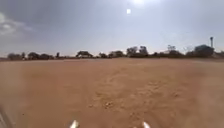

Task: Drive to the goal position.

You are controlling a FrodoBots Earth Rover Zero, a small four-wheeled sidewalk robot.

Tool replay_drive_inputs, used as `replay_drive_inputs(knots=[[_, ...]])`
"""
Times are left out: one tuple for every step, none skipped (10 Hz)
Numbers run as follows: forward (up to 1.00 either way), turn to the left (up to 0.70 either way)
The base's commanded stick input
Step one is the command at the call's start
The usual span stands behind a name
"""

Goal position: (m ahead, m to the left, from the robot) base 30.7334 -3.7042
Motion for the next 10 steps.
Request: replay_drive_inputs(knots=[[0.70, 0.00], [0.70, 0.00], [0.70, 0.00], [0.70, 0.00], [0.70, 0.00], [0.70, 0.00], [0.70, 0.00], [0.70, 0.00], [0.70, 0.00], [0.70, 0.00]])
